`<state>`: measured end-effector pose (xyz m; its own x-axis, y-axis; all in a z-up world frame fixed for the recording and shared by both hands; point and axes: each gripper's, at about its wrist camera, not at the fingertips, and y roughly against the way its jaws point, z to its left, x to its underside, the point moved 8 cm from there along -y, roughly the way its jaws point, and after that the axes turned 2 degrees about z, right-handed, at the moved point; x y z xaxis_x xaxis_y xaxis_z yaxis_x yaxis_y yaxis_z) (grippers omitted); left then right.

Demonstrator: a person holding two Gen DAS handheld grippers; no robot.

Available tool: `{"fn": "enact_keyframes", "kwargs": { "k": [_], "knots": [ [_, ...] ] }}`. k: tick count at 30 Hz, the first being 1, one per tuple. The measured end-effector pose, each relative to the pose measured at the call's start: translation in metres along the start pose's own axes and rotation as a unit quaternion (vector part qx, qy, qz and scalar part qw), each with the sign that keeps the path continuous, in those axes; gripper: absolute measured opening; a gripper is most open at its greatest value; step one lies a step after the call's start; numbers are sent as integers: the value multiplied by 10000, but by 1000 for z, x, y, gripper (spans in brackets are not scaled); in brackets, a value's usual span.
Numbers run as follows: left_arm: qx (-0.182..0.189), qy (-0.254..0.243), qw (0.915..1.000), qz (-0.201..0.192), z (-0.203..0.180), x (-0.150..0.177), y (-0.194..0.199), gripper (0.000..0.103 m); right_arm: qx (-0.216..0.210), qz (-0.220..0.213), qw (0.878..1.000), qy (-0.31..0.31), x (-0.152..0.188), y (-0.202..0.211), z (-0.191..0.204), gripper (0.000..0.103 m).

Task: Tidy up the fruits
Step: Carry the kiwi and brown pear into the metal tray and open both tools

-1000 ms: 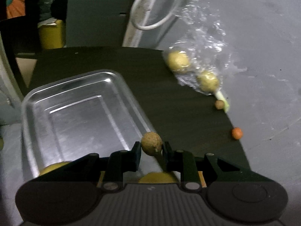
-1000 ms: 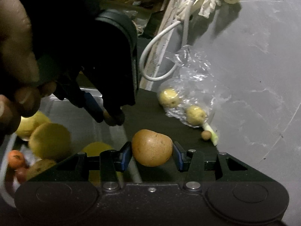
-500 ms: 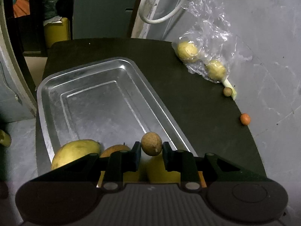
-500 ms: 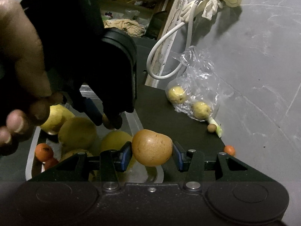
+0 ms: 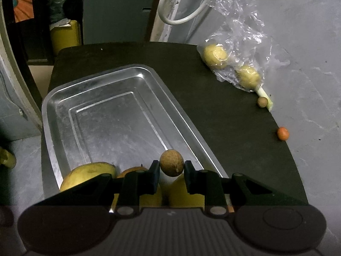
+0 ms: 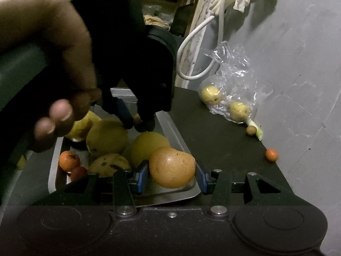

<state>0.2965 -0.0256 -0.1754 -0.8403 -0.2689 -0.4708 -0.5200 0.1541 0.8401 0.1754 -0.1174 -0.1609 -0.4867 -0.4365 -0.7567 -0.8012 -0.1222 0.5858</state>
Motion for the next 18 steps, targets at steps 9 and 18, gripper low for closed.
{"fn": "enact_keyframes", "kwargs": {
  "k": [9,18],
  "knots": [
    [-10,69,10000,-7,1,-3,-2,27,-224,200,9995,-73,6,-13,2,49],
    [90,98,9999,-27,0,-3,6,27,-262,269,9991,-182,4,-27,-1,49]
  ]
}}
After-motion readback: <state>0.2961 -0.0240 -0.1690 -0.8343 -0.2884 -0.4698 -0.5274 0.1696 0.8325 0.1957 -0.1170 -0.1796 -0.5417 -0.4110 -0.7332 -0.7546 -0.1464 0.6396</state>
